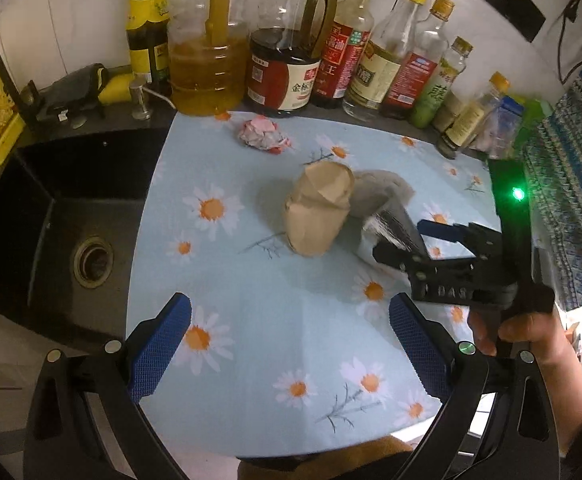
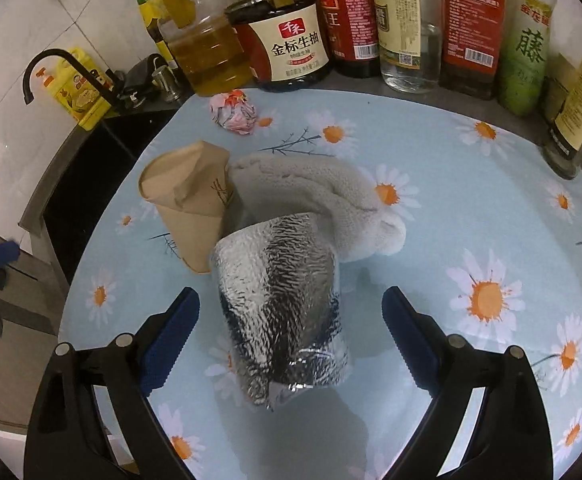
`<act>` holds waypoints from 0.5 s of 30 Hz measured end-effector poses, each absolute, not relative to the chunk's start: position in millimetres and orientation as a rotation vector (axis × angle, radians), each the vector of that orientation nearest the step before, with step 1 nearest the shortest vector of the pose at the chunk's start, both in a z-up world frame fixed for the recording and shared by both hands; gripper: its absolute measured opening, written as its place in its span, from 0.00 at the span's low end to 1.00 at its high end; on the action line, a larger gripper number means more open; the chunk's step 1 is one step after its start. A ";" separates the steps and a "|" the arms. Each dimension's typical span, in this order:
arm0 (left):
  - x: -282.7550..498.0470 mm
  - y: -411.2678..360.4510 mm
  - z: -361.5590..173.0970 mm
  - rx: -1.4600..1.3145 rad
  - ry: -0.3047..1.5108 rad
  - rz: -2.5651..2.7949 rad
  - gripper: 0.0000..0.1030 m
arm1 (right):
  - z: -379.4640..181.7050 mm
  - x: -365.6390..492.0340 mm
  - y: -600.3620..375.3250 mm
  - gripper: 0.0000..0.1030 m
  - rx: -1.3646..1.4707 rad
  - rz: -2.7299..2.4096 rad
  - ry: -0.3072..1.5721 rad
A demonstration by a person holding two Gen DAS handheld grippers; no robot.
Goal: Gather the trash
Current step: 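Grasp the silver foil-wrapped item with the right gripper, then grasp the brown paper cup by its rim with the left gripper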
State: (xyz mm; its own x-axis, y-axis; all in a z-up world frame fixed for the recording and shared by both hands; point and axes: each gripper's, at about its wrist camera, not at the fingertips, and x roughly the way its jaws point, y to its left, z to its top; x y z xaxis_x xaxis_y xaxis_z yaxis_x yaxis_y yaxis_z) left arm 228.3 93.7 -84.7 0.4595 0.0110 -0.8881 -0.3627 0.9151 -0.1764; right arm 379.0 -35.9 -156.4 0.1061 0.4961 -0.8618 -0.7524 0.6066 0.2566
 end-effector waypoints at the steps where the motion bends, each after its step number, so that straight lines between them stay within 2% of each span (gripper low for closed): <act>1: 231.3 94.1 -85.7 -0.365 1.079 0.233 0.93 | -157.2 378.8 -35.6 0.76 -0.277 0.938 1.138; 2: 236.3 94.2 -87.2 -0.349 1.086 0.233 0.93 | -158.4 379.0 -36.4 0.66 -0.270 0.949 1.149; 3: 240.9 94.3 -88.8 -0.335 1.092 0.236 0.93 | -158.8 379.3 -37.9 0.63 -0.260 0.952 1.157; 15: 285.2 87.6 -106.7 -0.296 1.129 0.164 0.93 | -134.3 361.1 -73.8 0.61 -0.180 0.953 1.101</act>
State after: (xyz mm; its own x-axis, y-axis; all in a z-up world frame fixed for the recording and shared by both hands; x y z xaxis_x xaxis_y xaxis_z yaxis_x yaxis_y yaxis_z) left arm 285.2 87.6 -106.7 0.4209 -0.0196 -0.9069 -0.2775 0.9491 -0.1493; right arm 361.1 -73.8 -134.3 0.1169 0.5633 -0.8179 -0.7282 0.6087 0.3151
